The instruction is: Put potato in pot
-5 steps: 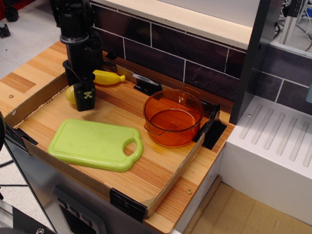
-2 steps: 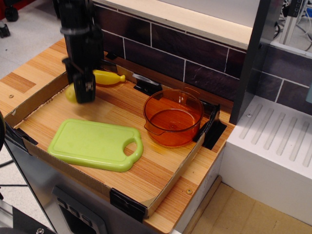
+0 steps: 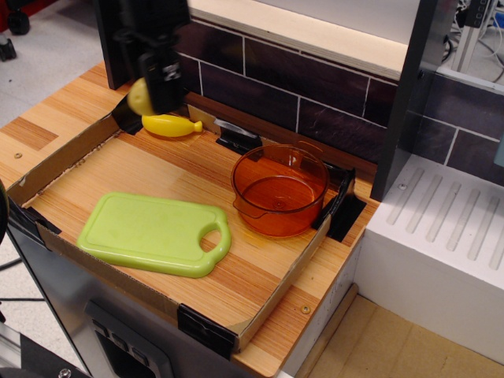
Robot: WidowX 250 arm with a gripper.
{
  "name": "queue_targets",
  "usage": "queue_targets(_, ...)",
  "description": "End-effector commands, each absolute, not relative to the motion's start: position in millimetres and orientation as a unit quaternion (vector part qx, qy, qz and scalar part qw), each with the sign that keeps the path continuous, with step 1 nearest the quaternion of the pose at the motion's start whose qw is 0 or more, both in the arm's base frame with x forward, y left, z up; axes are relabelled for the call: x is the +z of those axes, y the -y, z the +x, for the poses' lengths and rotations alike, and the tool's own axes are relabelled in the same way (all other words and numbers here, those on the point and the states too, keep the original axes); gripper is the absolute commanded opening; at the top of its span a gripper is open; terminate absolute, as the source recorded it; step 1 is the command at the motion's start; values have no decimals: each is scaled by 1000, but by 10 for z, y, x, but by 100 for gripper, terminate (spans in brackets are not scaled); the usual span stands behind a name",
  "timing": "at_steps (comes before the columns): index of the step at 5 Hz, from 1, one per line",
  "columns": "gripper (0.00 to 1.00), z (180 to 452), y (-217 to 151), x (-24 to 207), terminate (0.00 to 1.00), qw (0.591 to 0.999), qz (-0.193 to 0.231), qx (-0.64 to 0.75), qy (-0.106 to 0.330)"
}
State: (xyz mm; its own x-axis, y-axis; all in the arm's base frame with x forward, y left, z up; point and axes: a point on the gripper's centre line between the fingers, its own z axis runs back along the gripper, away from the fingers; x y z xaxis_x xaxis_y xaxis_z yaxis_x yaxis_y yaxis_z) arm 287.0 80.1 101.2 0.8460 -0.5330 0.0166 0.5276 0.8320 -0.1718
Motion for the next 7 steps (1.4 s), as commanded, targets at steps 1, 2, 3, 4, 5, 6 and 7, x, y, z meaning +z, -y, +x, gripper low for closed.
queue_targets(1,0,3152,-200,1167,0,954,-91,-286,19)
queue_targets(2,0,3185,-3,1103,0,955,-84,-285,16)
queue_targets(3,100,3177,87,925,0,958,-73,-278,12)
queue_targets(4,100,3161,44,847,0,961,-74,-267,0)
queue_targets(5,100,3181,13,918,0,962,-74,-261,7)
queue_targets(6,100,3218,-92,1165,0,965,-76,-249,25)
queue_targets(7,100,3175,-293,1550,0,970,-54,-226,69)
